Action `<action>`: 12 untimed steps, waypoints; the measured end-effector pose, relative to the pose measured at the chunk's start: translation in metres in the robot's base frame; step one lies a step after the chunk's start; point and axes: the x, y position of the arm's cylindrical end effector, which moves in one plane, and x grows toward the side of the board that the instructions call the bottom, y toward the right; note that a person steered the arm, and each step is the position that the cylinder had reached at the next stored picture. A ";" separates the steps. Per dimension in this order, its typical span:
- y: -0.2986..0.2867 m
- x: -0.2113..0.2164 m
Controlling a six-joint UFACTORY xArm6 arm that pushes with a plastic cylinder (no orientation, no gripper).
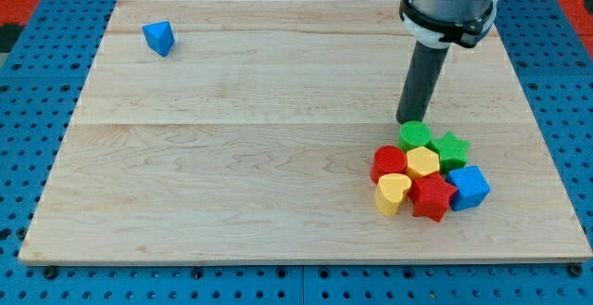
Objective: Slide blue triangle towards group of blocks
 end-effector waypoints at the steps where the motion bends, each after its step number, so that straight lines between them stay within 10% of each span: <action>1: 0.000 -0.057; 3: -0.077 -0.190; 7: -0.252 -0.122; 9: -0.242 -0.194; 11: -0.361 -0.190; 12: -0.360 -0.122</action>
